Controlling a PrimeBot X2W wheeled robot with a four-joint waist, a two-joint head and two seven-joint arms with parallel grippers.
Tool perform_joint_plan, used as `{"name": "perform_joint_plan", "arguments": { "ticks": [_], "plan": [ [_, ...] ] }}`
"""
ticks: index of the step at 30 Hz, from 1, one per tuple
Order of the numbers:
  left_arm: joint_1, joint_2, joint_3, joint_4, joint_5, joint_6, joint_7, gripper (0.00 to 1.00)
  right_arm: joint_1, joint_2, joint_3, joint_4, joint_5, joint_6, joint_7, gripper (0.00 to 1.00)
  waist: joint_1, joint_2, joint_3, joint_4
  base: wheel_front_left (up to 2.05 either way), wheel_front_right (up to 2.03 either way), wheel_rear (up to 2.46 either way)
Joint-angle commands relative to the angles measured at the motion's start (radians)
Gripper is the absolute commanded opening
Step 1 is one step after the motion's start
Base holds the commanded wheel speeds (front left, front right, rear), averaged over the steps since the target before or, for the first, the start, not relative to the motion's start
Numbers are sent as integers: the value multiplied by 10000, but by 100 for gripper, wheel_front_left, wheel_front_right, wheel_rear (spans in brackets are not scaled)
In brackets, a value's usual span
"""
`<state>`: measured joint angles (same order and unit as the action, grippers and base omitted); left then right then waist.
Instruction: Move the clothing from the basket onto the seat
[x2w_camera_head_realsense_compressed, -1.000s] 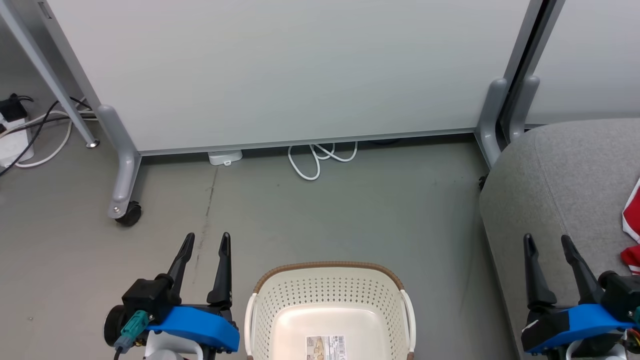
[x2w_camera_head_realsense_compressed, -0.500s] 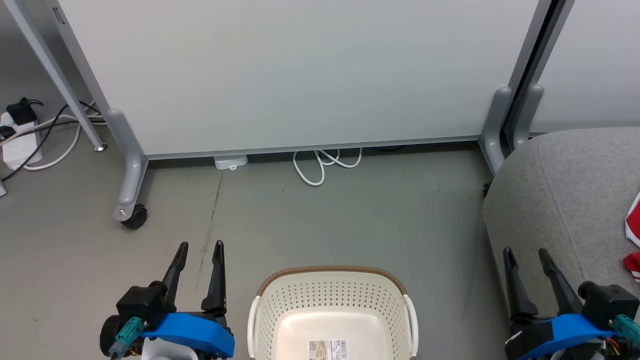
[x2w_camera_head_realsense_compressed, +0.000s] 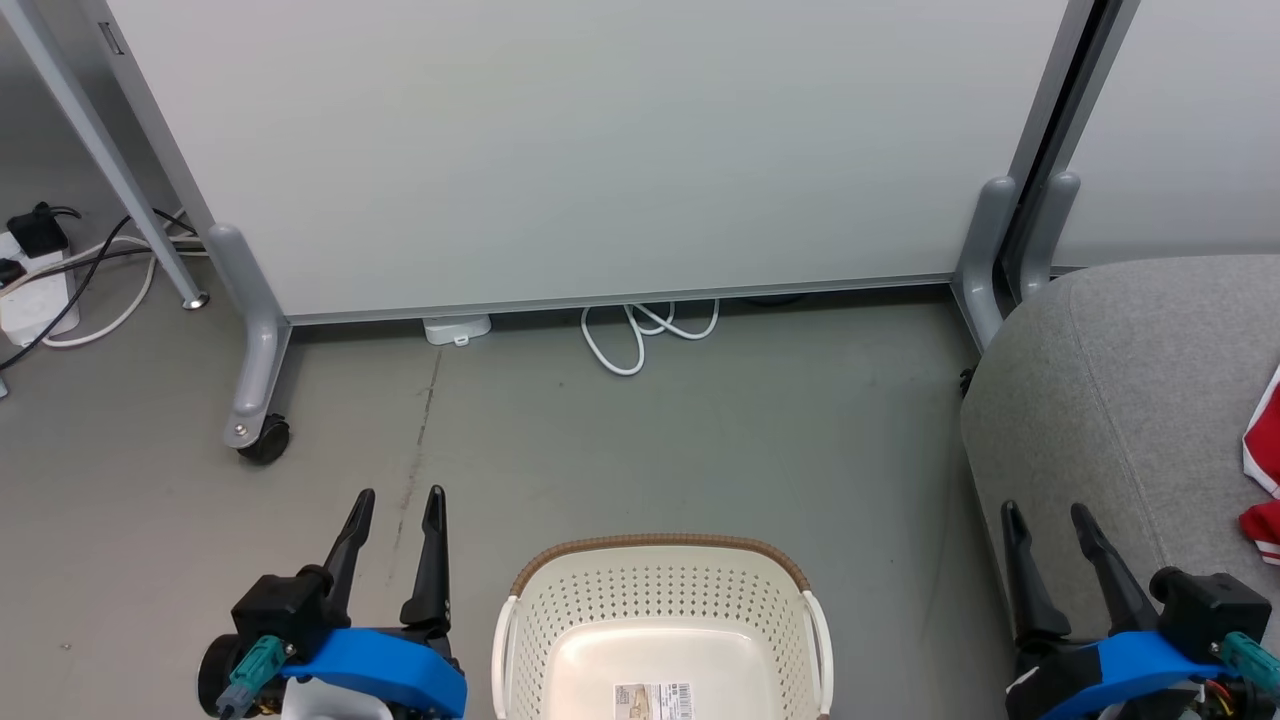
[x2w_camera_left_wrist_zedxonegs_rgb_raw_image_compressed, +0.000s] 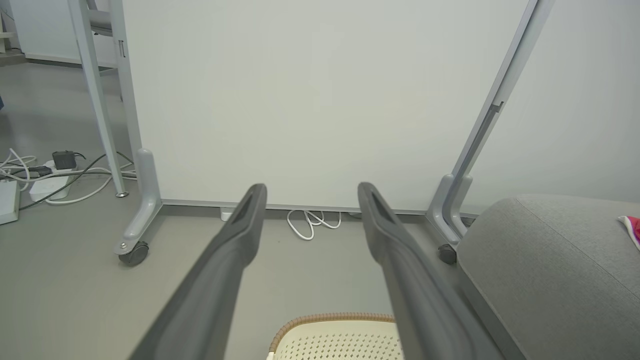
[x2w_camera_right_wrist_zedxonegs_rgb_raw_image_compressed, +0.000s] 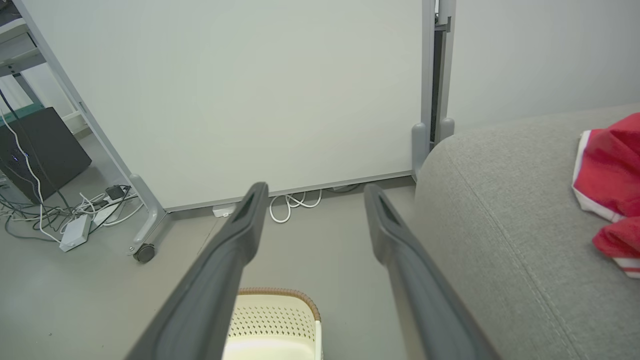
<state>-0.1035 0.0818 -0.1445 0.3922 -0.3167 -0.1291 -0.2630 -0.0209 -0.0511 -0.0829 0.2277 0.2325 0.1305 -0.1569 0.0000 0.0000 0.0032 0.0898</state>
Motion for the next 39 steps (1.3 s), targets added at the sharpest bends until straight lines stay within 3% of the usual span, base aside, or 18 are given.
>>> {"name": "perform_joint_plan", "arguments": {
  "ticks": [1, 2, 3, 14, 39],
  "plan": [
    [46, 26, -4, 29, 34, -24, -25, 100, -68, 11, 5, 33, 71, 5, -50, 100, 0, 0, -2, 2, 0, 0, 0],
    [61, 20, -25, 38, 7, -24, -25, 100, -73, 11, 17, 48, 91, 5, -52, 100, 0, 0, -6, 3, 0, 0, 0],
    [2, 0, -7, 22, -2, 0, 1, 0, -3, 0, 15, 51, 35, 0, -23, 0, 0, 0, -7, 1, 0, 0, 0],
    [888, -135, 1, 954, -54, 2, 87, 0, 368, 111, 32, 1073, 73, 0, -7, 0, 0, 0, -18, -10, 0, 0, 0],
    [573, -191, 814, 196, -4045, -5, 1226, 0, -50, 74, -80, 787, 4322, 1, 836, 0, 0, 0, -14, -186, 0, 0, 0]
  ]
}}
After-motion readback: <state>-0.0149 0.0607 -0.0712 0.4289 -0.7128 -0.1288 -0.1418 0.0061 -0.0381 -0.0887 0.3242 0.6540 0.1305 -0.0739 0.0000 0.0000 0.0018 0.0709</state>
